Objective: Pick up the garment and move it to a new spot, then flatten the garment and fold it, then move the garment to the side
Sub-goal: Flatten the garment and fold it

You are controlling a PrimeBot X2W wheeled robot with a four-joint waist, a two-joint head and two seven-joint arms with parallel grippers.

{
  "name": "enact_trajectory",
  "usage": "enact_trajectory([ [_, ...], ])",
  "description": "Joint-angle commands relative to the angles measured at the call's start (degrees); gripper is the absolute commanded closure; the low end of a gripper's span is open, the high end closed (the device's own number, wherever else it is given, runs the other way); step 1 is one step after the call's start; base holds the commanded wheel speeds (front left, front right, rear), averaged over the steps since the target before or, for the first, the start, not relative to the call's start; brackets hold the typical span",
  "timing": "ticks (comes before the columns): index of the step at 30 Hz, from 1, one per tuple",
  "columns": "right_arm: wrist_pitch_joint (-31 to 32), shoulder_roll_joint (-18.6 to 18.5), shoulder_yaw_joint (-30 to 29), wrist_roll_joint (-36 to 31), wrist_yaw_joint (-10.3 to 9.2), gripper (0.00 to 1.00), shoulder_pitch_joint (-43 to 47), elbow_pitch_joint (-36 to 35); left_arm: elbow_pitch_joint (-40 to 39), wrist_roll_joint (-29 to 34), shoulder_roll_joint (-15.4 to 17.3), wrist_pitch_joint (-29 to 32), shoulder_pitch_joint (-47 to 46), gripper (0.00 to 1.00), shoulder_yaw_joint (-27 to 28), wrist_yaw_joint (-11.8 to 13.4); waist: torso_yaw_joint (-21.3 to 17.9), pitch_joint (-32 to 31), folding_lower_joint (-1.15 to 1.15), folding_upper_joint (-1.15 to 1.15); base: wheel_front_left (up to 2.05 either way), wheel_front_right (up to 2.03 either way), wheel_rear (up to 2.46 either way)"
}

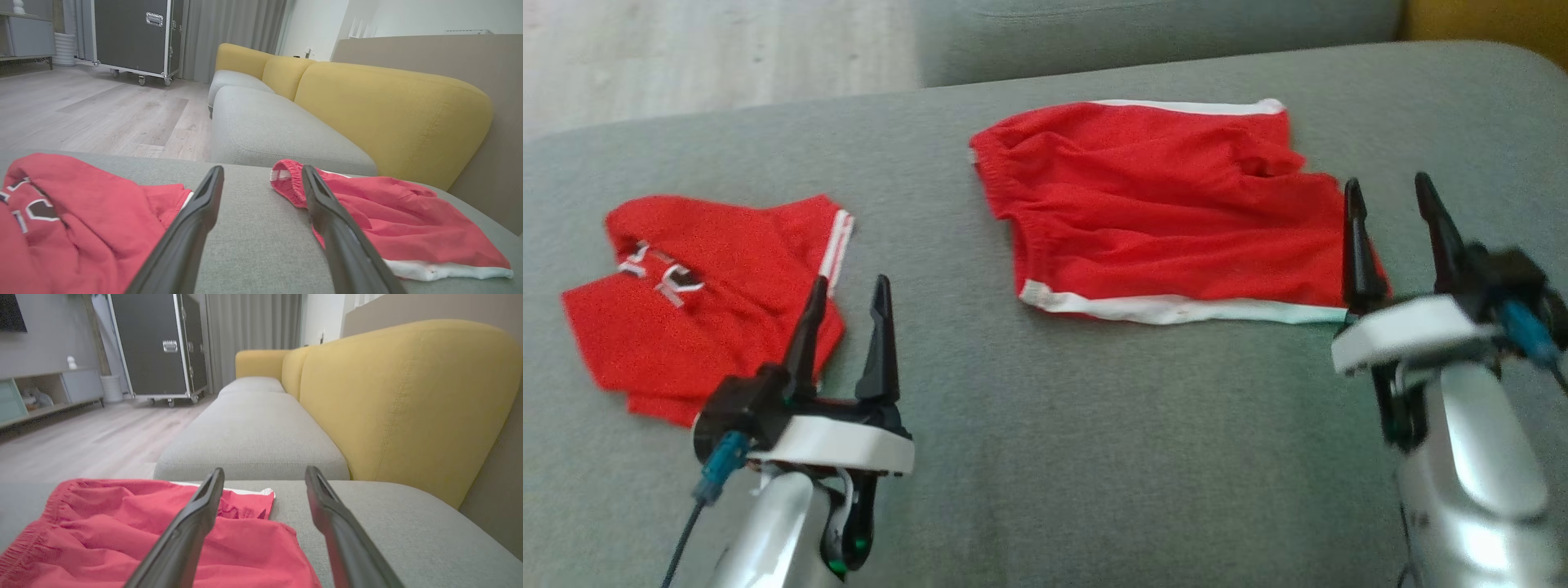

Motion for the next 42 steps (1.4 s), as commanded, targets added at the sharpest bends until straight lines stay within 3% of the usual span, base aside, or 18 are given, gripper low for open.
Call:
enact_trajectory([
  [1,-0.71,0.27,1.64,1.0,-0.04,0.0,0.43,-2.87,-2.07,0.3,0.78,-0.54,-1.2,0.0,2.38,-0.1,-1.38,0.27,0.0,0.0,0.0,0.0,0.0],
  [5,-0.73,0.28,6.57,8.37,-0.04,0.0,11.92,-16.39,-3.64,1.95,0.28,-0.54,-0.18,0.0,4.31,-0.84,-4.28,0.83,0.0,0.0,0.0,0.0,0.0],
  [8,-0.73,0.28,7.4,9.58,-0.04,0.0,14.64,-18.95,-3.93,2.99,-0.22,-0.54,0.14,0.0,5.13,-1.42,-4.96,1.24,0.0,0.0,0.0,0.0,0.0],
  [15,-0.74,0.29,7.53,10.49,-0.04,0.0,14.56,-20.63,-2.98,6.21,-0.47,-0.54,-1.18,0.0,4.7,-3.43,-5.63,2.64,0.0,0.0,0.0,0.0,0.0],
  [23,-0.74,0.29,7.72,11.02,-0.04,0.0,13.43,-20.69,5.4,10.33,1.93,3.55,-7.94,0.0,-4.0,-5.79,-7.1,5.84,0.0,0.0,0.0,0.0,0.0],
  [29,-0.74,0.29,8.25,12.14,-0.04,0.0,12.24,-20.66,11.57,9.39,3.38,6.9,-13.25,0.0,-8.53,-6.28,-9.42,8.47,0.0,0.0,0.0,0.0,0.0],
  [36,-0.74,0.29,7.88,12.56,-0.04,0.0,11.83,-19.84,14.74,6.97,3.91,6.4,-15.8,0.0,-10.62,-6.36,-10.49,9.41,0.0,0.0,0.0,0.0,0.0],
  [38,-0.74,0.29,7.89,12.18,-0.04,0.0,11.88,-19.13,14.93,6.31,4.0,5.57,-16.25,0.82,-11.56,-6.36,-10.46,9.45,0.0,0.0,0.0,0.0,0.0],
  [39,-0.74,0.29,7.91,11.73,-0.04,0.0,11.84,-18.69,14.98,6.08,4.06,5.05,-16.49,1.0,-11.86,-6.37,-10.39,9.44,0.0,0.0,0.0,0.0,0.0],
  [42,-0.74,0.29,7.93,11.07,-0.04,0.0,11.74,-17.58,15.16,5.73,4.17,4.18,-16.75,1.0,-12.2,-6.37,-10.19,9.29,0.0,0.0,0.0,0.0,0.0],
])
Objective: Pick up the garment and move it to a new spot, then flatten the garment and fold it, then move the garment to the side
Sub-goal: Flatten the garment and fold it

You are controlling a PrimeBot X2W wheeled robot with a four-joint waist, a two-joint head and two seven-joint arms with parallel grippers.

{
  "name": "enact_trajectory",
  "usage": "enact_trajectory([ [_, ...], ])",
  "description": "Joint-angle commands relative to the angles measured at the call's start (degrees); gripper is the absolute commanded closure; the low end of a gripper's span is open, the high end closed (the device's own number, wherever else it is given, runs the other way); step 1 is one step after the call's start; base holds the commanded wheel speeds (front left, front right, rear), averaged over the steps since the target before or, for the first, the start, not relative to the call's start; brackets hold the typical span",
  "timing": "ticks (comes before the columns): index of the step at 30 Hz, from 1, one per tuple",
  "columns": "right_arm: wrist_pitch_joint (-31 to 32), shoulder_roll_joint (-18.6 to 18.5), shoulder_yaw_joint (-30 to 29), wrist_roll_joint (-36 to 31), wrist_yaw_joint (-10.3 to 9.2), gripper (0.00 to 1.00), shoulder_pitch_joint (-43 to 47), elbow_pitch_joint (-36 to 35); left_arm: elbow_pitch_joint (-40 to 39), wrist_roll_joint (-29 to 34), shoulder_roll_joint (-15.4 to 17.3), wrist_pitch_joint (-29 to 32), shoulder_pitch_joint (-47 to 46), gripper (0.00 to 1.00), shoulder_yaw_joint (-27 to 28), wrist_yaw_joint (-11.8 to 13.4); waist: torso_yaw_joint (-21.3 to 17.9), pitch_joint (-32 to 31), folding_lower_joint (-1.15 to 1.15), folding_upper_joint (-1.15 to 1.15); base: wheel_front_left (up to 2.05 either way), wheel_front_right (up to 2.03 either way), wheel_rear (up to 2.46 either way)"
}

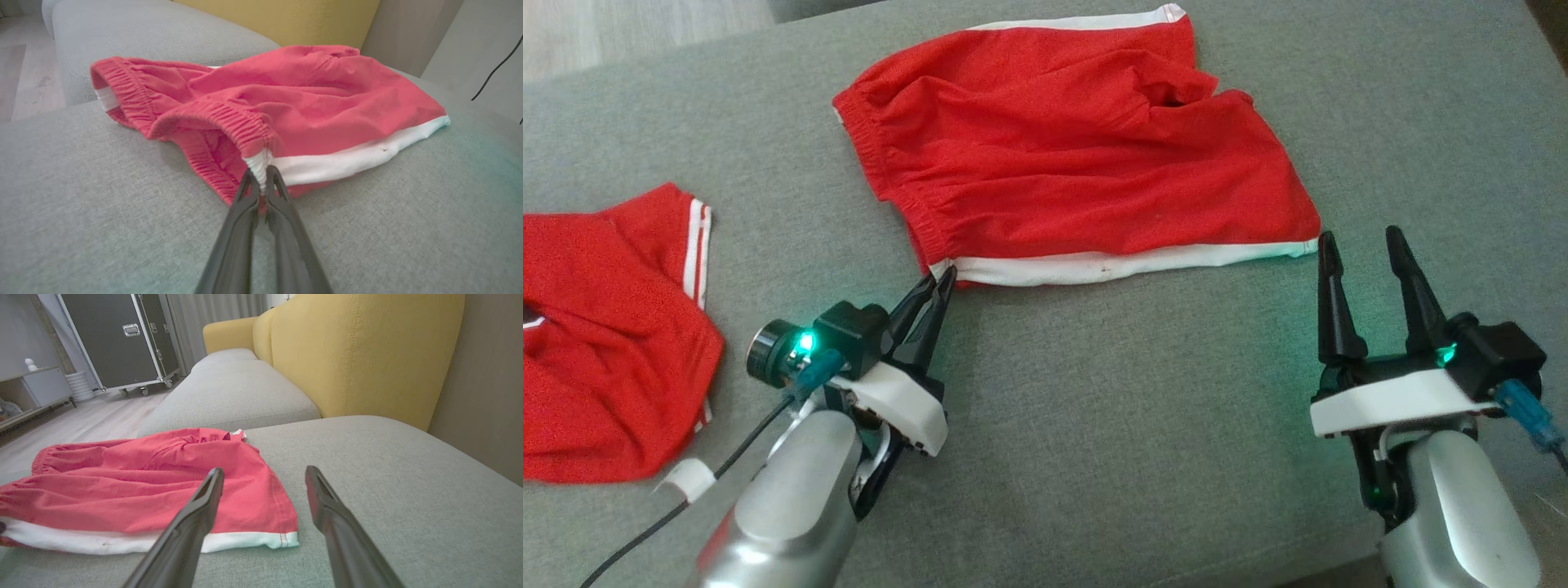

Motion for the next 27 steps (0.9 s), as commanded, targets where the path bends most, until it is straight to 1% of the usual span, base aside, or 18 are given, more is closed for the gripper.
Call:
enact_trajectory([
  [1,-0.52,-0.13,1.15,-0.68,-0.04,0.0,-1.43,-0.85,-1.17,-0.33,1.5,-1.02,-2.3,1.0,1.54,0.1,0.22,-0.19,-0.01,0.0,0.0,0.0,0.0],
  [6,-0.52,-0.13,0.35,-2.31,-0.04,0.0,-2.15,2.47,-1.73,-0.57,1.78,-2.66,-1.95,1.0,1.59,0.42,1.28,-0.71,-0.01,0.0,0.0,0.0,0.0],
  [10,-0.24,-0.13,-0.72,-4.12,-0.04,0.0,-3.29,8.08,-2.79,-0.6,1.69,-3.33,-1.62,1.0,1.63,1.03,2.25,-0.88,-0.01,0.0,0.0,0.0,0.0],
  [17,3.83,-0.13,-3.78,-8.71,-0.04,0.0,-7.79,16.87,-4.17,-0.61,1.43,-3.67,-1.51,1.0,1.16,1.6,3.56,-0.65,-0.01,0.0,0.0,0.0,0.0],
  [27,7.12,-0.13,-0.78,-9.56,-0.04,0.0,-10.95,24.13,-4.61,-0.99,1.15,-3.8,-1.6,1.0,0.53,2.0,4.41,-0.74,-0.01,0.0,0.0,0.0,0.0],
])
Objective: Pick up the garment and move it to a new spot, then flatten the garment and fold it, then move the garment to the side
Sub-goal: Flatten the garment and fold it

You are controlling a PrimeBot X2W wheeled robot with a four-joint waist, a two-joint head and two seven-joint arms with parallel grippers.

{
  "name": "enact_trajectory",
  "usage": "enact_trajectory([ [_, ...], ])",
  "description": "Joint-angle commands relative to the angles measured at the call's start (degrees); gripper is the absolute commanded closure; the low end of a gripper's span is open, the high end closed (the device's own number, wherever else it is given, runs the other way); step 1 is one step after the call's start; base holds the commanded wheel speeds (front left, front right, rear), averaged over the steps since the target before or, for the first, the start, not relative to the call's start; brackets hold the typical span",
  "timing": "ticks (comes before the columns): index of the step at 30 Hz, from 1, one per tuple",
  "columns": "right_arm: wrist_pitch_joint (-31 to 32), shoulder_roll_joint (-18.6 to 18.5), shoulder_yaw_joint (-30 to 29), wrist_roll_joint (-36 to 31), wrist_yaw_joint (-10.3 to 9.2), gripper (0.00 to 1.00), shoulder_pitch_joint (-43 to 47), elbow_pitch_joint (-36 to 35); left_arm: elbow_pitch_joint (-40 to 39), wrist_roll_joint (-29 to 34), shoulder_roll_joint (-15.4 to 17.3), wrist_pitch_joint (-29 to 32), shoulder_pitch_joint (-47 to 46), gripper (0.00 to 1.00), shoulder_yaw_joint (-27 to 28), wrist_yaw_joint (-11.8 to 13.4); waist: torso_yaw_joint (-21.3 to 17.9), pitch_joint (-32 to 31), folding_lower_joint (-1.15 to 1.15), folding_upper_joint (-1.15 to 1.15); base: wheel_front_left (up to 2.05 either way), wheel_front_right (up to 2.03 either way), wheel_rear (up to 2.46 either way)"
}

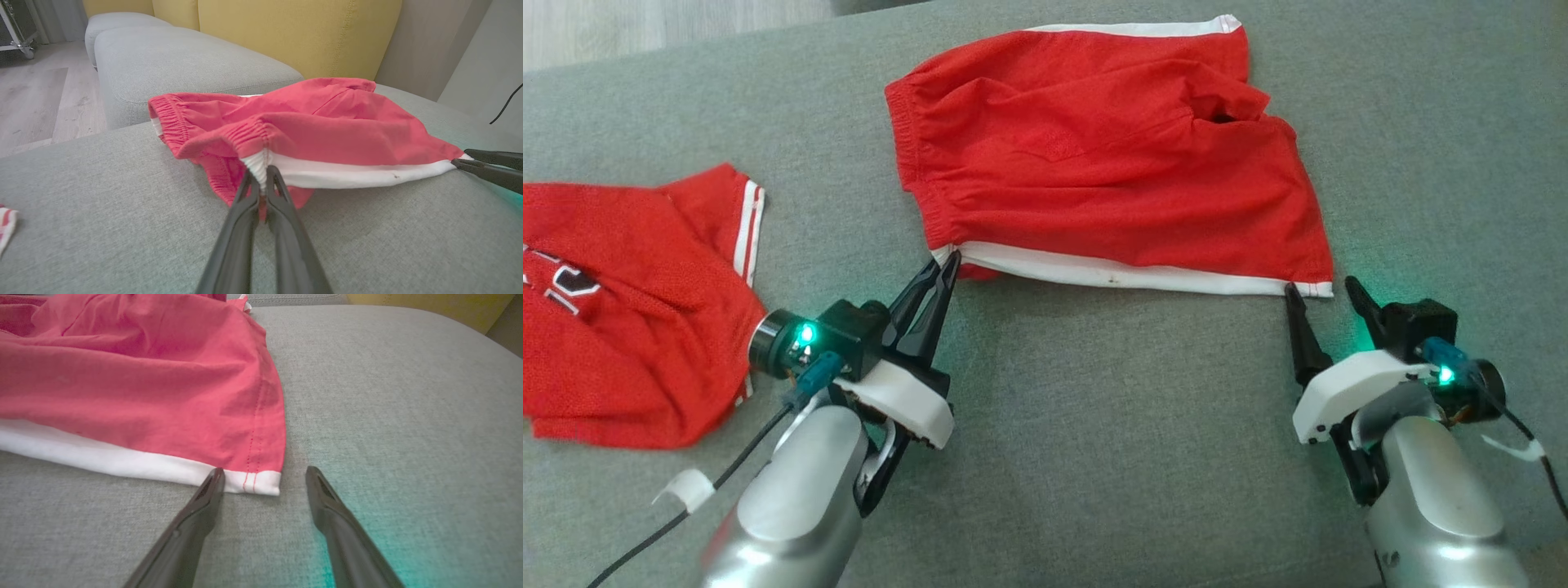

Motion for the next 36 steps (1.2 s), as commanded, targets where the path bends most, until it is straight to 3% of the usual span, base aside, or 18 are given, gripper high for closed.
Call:
enact_trajectory([
  [1,0.36,-0.13,1.89,-0.35,-0.04,0.0,-1.37,-0.6,-1.76,-0.58,0.82,-0.71,-1.55,1.0,1.44,0.43,0.02,-0.07,0.0,0.0,0.0,0.0,0.0],
  [6,0.4,-0.13,3.5,0.07,-0.04,0.01,-1.41,0.25,-1.57,-0.88,0.96,-0.7,-1.4,1.0,1.29,0.68,-0.05,-0.45,0.0,0.0,0.0,0.0,0.0],
  [7,0.35,-0.13,3.94,-0.01,-0.04,0.28,-1.4,0.32,-1.51,-0.95,1.02,-0.68,-1.35,1.0,1.28,0.73,-0.11,-0.57,0.0,0.0,0.0,0.0,0.0],
  [8,0.27,-0.13,4.35,-0.16,-0.04,0.77,-1.38,0.34,-1.42,-1.03,1.09,-0.66,-1.27,1.0,1.28,0.79,-0.19,-0.73,0.0,0.0,0.0,0.0,0.0],
  [9,0.03,-0.13,4.75,-0.28,-0.04,1.0,-1.37,0.21,-1.32,-1.12,1.16,-0.64,-1.18,1.0,1.28,0.85,-0.27,-0.9,0.0,0.0,0.0,0.0,0.0],
  [17,-3.0,-0.13,5.78,1.25,-0.04,1.0,-1.29,-2.51,-0.95,-1.9,1.93,-0.72,-0.41,1.0,1.85,1.64,-0.75,-3.24,0.0,0.0,0.0,0.0,0.0],
  [22,-4.87,-0.13,7.25,5.91,-0.04,1.0,-2.05,-6.44,-2.01,-2.44,3.49,-0.87,-0.28,1.0,2.99,2.34,-1.12,-5.65,0.0,0.0,0.0,0.0,0.0],
  [30,-6.15,-0.13,10.11,12.87,-0.04,1.0,-7.69,-16.06,-7.79,-2.7,8.45,2.79,-5.17,1.0,5.21,2.51,-0.97,-10.81,0.0,0.0,0.0,0.0,0.0],
  [36,-4.89,-0.13,10.85,12.06,-0.04,1.0,-13.83,-20.65,-13.32,-2.63,12.06,6.67,-10.62,1.0,7.24,2.9,-1.14,-13.76,0.0,0.0,0.0,0.0,0.0],
])
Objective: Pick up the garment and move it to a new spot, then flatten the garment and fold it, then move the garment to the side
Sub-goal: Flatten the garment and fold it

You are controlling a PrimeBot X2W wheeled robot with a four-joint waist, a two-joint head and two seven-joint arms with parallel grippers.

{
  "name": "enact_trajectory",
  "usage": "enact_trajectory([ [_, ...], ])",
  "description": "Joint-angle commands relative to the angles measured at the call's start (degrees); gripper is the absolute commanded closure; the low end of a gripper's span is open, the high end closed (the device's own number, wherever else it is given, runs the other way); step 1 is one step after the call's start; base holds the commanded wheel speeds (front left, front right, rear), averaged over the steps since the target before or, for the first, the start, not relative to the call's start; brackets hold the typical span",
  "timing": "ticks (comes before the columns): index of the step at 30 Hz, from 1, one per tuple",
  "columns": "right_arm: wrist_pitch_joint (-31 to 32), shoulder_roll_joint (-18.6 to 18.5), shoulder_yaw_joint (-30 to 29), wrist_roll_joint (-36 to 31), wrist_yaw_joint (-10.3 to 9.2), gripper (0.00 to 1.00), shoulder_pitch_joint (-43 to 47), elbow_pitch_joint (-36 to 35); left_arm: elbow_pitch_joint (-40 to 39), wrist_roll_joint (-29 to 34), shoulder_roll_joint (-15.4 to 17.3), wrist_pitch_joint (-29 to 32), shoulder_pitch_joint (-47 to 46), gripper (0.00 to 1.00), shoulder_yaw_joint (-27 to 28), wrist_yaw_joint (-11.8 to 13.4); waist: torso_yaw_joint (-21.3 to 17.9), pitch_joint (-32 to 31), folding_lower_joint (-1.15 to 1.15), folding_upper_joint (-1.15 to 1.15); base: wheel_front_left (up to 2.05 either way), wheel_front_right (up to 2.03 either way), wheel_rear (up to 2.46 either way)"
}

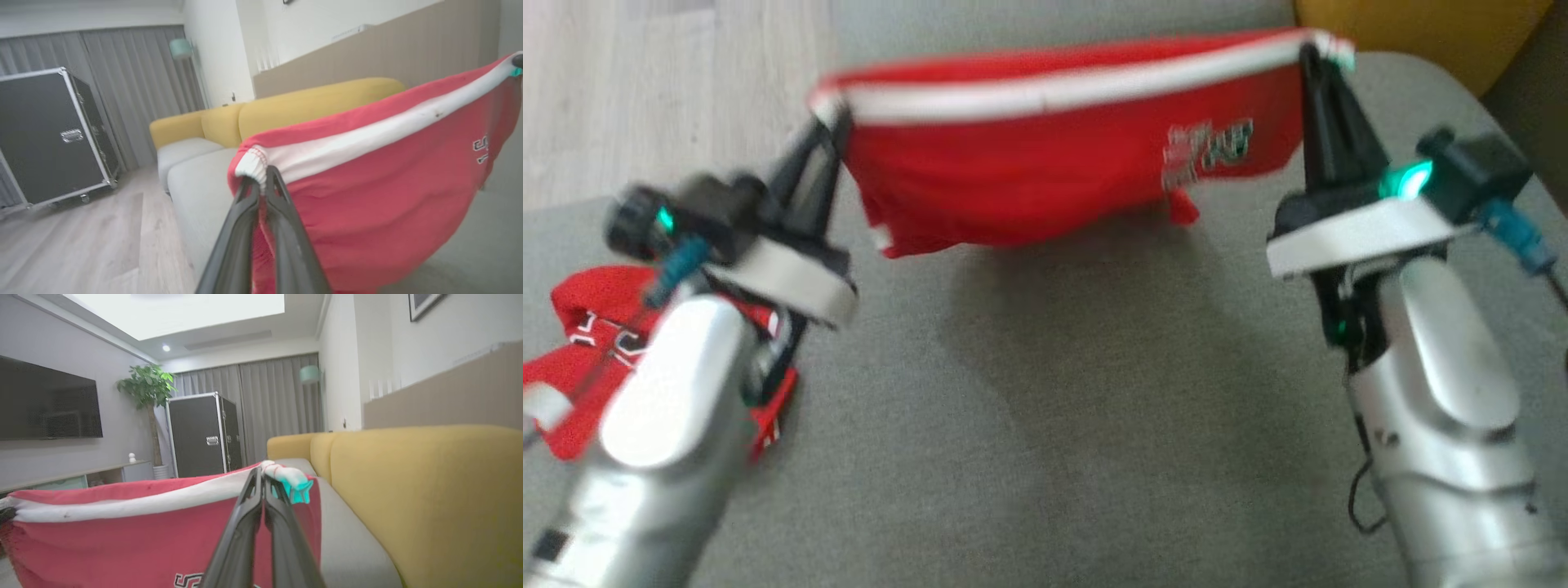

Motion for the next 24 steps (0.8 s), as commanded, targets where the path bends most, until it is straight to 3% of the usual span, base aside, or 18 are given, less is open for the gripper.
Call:
enact_trajectory([
  [1,0.39,0.09,1.31,-0.64,-0.04,1.0,-3.11,-2.85,-2.67,-0.3,2.68,0.49,-3.64,1.0,3.02,0.57,-0.08,-0.87,0.01,0.0,0.0,0.0,0.0],
  [9,3.81,0.09,-0.38,-2.05,-0.04,1.0,-2.46,-12.84,-15.83,-2.29,5.69,5.67,-1.03,1.0,6.2,4.32,0.4,-1.67,0.01,0.0,0.0,0.0,0.0],
  [15,8.36,0.09,-3.22,-4.48,-0.04,1.0,0.52,-21.11,-25.9,-4.07,7.92,11.71,2.5,1.0,7.03,6.2,1.7,1.59,0.01,0.0,0.0,0.0,0.0],
  [18,12.14,0.09,-4.07,-4.82,-0.04,1.0,-2.27,-20.69,-25.37,-4.88,8.45,14.81,-1.07,1.0,6.77,5.07,2.19,5.99,0.01,0.0,0.0,0.0,0.0],
  [24,13.56,-0.41,-2.9,-4.62,-0.04,1.0,-12.87,-11.05,-16.06,-4.4,8.42,15.8,-11.8,1.0,5.8,1.07,1.78,12.43,0.01,0.0,0.0,0.0,0.0],
])
